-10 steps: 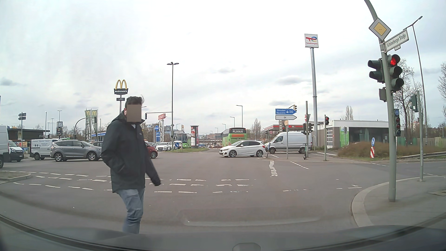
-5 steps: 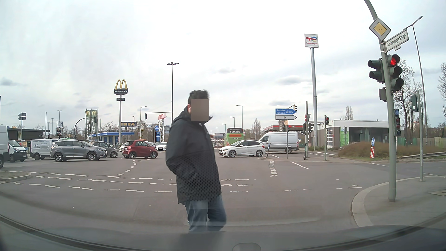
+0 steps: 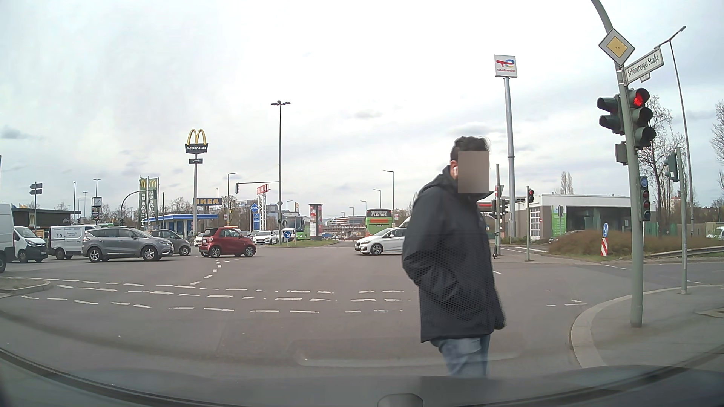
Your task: Follow the waypoints while adhering to traffic rules and regulations
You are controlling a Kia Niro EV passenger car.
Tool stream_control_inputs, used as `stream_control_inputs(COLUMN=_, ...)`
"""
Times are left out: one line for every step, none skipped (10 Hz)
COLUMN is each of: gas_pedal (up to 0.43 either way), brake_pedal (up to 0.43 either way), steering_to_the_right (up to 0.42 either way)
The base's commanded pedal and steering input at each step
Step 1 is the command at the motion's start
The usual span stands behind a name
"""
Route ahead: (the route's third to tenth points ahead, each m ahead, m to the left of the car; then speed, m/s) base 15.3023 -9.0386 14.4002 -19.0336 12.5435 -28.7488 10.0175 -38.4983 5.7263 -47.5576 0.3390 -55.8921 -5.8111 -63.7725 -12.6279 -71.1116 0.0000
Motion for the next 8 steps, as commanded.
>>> stream_control_inputs(gas_pedal=0.0, brake_pedal=0.409, steering_to_the_right=-0.017)
stream_control_inputs(gas_pedal=0.0, brake_pedal=0.409, steering_to_the_right=-0.017)
stream_control_inputs(gas_pedal=0.0, brake_pedal=0.409, steering_to_the_right=-0.017)
stream_control_inputs(gas_pedal=0.0, brake_pedal=0.409, steering_to_the_right=-0.016)
stream_control_inputs(gas_pedal=0.0, brake_pedal=0.409, steering_to_the_right=-0.017)
stream_control_inputs(gas_pedal=0.0, brake_pedal=0.409, steering_to_the_right=-0.017)
stream_control_inputs(gas_pedal=0.0, brake_pedal=0.409, steering_to_the_right=-0.017)
stream_control_inputs(gas_pedal=0.0, brake_pedal=0.409, steering_to_the_right=-0.017)
